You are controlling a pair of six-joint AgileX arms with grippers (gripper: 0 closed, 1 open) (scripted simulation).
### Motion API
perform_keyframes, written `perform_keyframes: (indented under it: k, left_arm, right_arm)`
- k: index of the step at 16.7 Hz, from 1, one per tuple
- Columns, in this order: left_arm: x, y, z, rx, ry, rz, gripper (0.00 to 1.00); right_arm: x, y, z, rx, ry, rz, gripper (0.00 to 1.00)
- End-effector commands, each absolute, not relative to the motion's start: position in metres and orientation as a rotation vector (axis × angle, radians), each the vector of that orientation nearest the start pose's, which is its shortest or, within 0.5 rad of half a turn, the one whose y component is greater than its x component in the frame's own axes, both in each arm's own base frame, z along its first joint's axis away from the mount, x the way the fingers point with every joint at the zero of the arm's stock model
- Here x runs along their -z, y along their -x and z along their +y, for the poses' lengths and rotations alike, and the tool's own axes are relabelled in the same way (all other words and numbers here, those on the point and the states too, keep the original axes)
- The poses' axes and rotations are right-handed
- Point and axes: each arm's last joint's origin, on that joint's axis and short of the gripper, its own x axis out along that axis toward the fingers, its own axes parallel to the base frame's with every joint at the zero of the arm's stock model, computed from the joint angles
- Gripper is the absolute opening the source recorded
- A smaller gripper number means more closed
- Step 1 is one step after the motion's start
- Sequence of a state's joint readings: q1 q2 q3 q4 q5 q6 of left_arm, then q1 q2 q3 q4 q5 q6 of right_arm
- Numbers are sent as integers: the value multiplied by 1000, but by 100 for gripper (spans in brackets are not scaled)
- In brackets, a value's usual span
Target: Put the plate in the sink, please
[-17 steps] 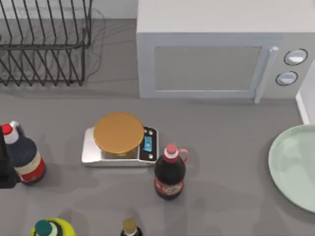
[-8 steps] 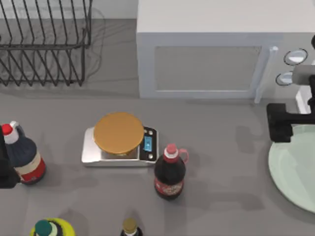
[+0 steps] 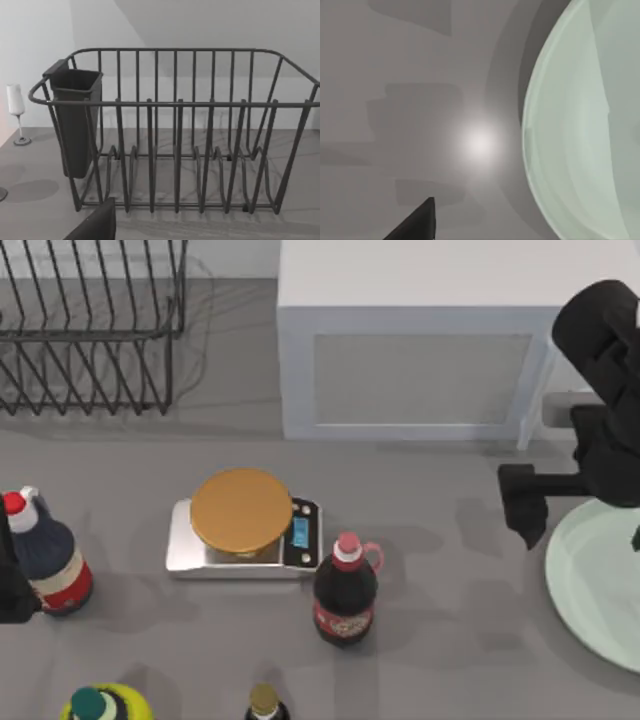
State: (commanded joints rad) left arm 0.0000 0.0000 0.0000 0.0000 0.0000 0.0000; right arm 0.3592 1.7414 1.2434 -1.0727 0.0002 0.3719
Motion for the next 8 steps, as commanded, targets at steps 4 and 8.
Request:
perform_keyframes:
  k: [4, 8]
  left_arm:
    - [-160, -106, -1, 0, 0, 0, 100]
    - [-160, -106, -1, 0, 0, 0, 100]
  right_arm:
    - [-196, -294, 111, 10, -12, 1569, 100]
    - [-165, -297, 113, 11, -9, 1573, 100]
